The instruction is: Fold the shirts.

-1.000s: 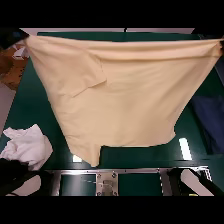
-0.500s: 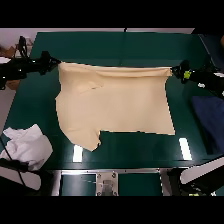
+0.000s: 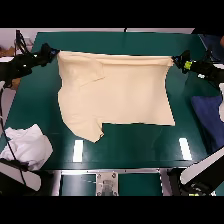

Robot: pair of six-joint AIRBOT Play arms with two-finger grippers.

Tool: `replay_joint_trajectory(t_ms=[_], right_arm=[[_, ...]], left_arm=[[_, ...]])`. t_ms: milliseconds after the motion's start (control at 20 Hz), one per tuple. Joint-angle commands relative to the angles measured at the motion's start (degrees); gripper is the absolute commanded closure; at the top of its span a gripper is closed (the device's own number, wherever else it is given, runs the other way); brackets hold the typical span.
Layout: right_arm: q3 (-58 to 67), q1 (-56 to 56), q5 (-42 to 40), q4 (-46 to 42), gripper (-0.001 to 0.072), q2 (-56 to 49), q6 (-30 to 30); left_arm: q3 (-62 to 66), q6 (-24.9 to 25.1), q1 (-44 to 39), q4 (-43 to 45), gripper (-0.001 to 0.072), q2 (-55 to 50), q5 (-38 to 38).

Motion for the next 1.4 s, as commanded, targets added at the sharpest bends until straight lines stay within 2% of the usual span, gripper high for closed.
replay_joint_trajectory(t_ms=[0,150,300,400,450,650,850,1350], right_arm=[[0.87,-0.22,2.82,-2.34,0.0697,-0.35,0.61],[0.87,-2.08,12.50,-13.29,0.0698,-0.33,6.36],[0.87,-3.72,21.22,-24.48,0.0698,-0.33,9.44],[0.87,-4.11,24.92,-27.26,0.0698,-0.33,9.46],[0.87,-4.15,26.23,-27.47,0.0698,-0.33,9.51],[0.85,-4.35,28.44,-30.36,0.0698,-0.33,12.07],[-1.01,-4.31,29.53,-32.17,0.0698,-0.33,12.48],[-6.34,-3.91,29.18,-32.15,0.0696,-0.35,12.44]], left_arm=[[0.59,3.23,-1.29,0.72,0.0684,-0.13,0.35],[0.59,-3.17,-0.13,7.34,0.0684,-0.13,-5.66],[0.59,-11.65,1.03,21.18,0.0684,-0.13,-12.83],[0.52,-17.20,0.90,31.63,0.0684,-0.13,-16.50],[0.52,-18.51,0.90,33.75,0.0684,-0.13,-18.01],[0.52,-18.58,0.74,36.41,0.0684,-0.13,-23.69],[0.42,-21.86,0.72,42.64,0.0684,-0.13,-27.69],[-5.27,-22.73,-0.42,40.94,0.0683,-0.13,-24.63]])
